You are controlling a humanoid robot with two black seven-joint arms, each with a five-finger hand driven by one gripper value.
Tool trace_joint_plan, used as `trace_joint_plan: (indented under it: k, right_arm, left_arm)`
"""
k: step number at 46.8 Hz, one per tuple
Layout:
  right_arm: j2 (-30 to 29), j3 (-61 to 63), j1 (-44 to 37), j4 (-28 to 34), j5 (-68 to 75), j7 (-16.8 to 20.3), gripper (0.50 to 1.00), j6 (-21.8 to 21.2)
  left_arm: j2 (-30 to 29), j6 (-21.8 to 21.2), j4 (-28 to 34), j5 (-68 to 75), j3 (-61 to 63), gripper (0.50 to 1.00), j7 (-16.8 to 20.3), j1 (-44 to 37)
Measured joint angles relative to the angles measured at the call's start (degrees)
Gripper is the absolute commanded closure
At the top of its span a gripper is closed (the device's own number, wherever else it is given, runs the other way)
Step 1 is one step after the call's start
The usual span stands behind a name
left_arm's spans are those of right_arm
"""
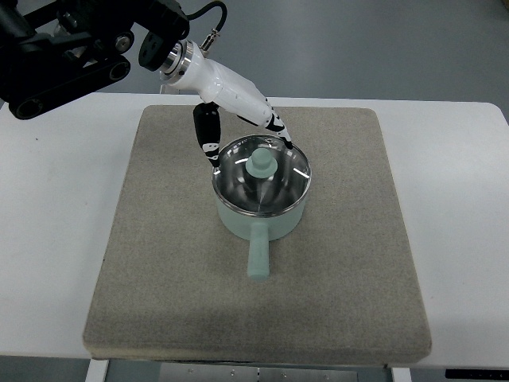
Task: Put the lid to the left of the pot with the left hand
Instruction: 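Lower the left hand onto the lid knob, fingers around it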
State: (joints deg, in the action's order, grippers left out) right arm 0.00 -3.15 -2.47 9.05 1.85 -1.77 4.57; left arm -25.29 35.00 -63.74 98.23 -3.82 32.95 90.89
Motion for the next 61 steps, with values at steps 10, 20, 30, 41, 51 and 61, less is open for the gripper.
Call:
trace_joint_plan:
  k: [10, 20, 30, 41, 51, 61]
  right_arm:
    - [0.00, -0.02, 0.00, 0.00, 0.00, 0.01, 0.579, 0.00]
    - [0.00, -0.02, 0.00, 0.00, 0.00, 0.01, 0.579, 0.00]
    - [0.00, 0.00, 0.00, 0.00, 0.00, 0.01, 0.579, 0.00]
    - [0.00, -0.01, 0.00, 0.00, 0.00, 0.01, 0.579, 0.00]
    - [0.00, -0.02, 0.00, 0.00, 0.00, 0.01, 0.579, 0.00]
    - [0.00, -0.02, 0.00, 0.00, 0.00, 0.01, 0.579, 0.00]
  left_arm:
    - [1.20, 0.00, -0.08, 2.17, 0.16, 0.523, 0.88, 0.86]
    - [1.46, -0.36, 0.06, 2.32, 0.16, 0.523, 0.87, -0.04]
    - [1.41, -7.47, 0.47, 2.29, 0.25, 0.521, 0.63, -1.77]
    - [1.07, -7.94, 0.47, 1.72, 0.30, 0.516, 0.63, -2.92]
    - [1.20, -8.19, 0.47, 1.84, 0.31, 0.512, 0.63, -4.21]
    - [1.20, -8.88, 1.20, 1.60, -0.34, 0.508, 0.68, -4.31]
